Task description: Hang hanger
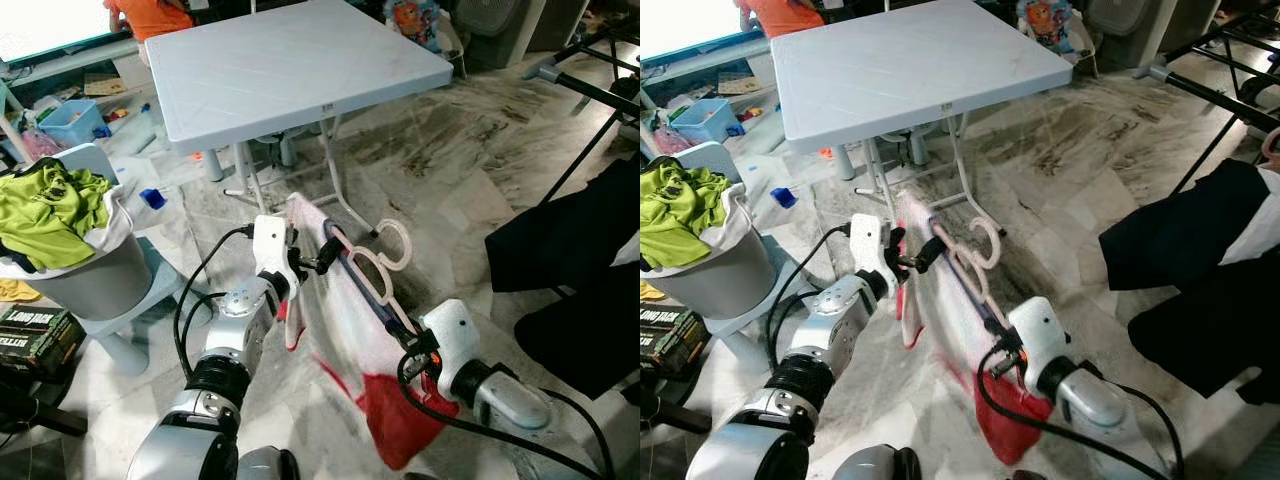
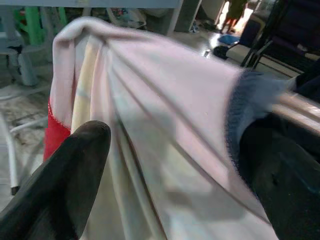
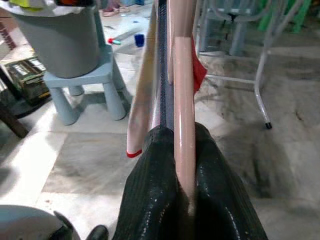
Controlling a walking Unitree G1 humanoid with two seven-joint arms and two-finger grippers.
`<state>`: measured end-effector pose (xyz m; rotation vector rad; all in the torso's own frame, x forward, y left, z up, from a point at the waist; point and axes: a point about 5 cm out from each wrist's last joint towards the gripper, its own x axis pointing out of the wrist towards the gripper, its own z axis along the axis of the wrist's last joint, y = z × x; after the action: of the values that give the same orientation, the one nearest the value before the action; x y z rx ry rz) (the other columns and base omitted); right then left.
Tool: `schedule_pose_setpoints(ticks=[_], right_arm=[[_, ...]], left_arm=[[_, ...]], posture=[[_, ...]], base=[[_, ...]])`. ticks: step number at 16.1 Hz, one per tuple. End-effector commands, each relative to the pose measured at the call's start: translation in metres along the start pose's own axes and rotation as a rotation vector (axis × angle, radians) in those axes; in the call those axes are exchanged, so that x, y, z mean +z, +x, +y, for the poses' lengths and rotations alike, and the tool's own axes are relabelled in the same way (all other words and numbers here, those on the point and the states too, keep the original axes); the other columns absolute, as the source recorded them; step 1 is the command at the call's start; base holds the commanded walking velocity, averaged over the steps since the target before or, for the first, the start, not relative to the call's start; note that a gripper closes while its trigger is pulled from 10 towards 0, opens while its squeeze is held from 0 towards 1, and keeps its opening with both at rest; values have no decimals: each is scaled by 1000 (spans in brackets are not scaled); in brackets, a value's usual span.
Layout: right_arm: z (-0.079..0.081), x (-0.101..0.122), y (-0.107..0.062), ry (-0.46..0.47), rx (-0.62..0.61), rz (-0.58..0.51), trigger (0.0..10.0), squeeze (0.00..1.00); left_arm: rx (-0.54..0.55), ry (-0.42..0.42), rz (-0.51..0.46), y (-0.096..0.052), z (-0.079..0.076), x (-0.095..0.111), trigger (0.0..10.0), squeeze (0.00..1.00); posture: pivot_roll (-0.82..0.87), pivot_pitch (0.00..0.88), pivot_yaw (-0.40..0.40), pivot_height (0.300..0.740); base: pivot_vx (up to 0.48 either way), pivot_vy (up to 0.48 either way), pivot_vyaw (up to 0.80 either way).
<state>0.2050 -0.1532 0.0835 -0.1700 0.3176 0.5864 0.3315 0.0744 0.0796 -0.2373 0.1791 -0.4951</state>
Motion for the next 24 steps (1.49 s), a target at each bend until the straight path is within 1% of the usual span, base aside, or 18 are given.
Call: schedule_pose_setpoints(ticks=[1,2,3,4,7,8,10,11,13,15,16,17,18,19,20,22,24], right_arm=[[0,15,-5,-26,23,-65,10000,0],[-1,14,-8,-33,31,-58,10000,0],[-2,12,-9,-38,33,-50,10000,0],[-4,11,-10,-42,28,-44,10000,0],[-9,10,-12,-50,7,-31,10000,0],[-19,6,-11,-65,-72,-4,10000,0],[-26,6,-10,-76,-124,0,10000,0],[-35,9,-9,-88,-189,-11,10000,0],[-37,12,-8,-81,-202,-25,10000,0],[-36,12,-9,-83,-187,-21,10000,0],[-34,7,-13,-88,-171,4,10000,0],[-32,2,-17,-110,-113,35,10000,0],[-29,-4,-25,-149,-33,77,10000,0],[-31,-9,-34,-207,22,119,10000,0],[-49,-15,-49,-218,5,175,10000,0],[-66,-17,-60,-261,-32,220,10000,0],[-94,-18,-70,-293,-166,267,10000,0]], left_arm=[[8,24,-17,2,4,6,10000,0],[6,29,-27,1,4,7,9451,0],[7,34,-32,0,5,8,1373,0],[13,40,-33,-1,7,7,0,0],[27,57,-50,-4,14,9,0,0],[30,67,-45,-5,16,9,0,0],[28,80,-38,-5,16,8,0,0],[25,80,-37,-6,16,7,0,0],[21,82,-37,-6,15,7,0,0],[32,85,-40,-7,17,6,0,0],[58,100,-38,-8,22,6,0,0],[90,111,-33,-9,28,7,0,0],[119,123,-31,-10,33,9,0,0],[148,136,-30,-11,38,11,0,0],[186,144,-37,-13,45,14,0,0],[212,150,-35,-15,51,15,0,0],[213,147,-31,-15,51,15,0,0]], posture=[[-152,0,87,740],[-152,0,87,740],[-152,0,87,740],[-152,0,87,740],[-152,0,87,740],[-149,0,85,740],[-149,0,85,740],[-149,0,85,740],[-146,0,83,740],[-148,0,84,740],[-148,0,84,740],[-150,0,82,740],[-150,0,82,740],[-152,0,82,740],[-152,0,82,740],[-158,0,84,740],[-158,0,84,740]], base=[[0,0,0],[0,0,0],[0,0,0],[0,0,0],[0,0,0],[0,0,0],[0,0,0],[0,0,0],[0,0,0],[0,0,0],[0,0,0],[0,0,0],[0,0,0],[0,0,0],[0,0,0],[0,0,0],[0,0,0]])
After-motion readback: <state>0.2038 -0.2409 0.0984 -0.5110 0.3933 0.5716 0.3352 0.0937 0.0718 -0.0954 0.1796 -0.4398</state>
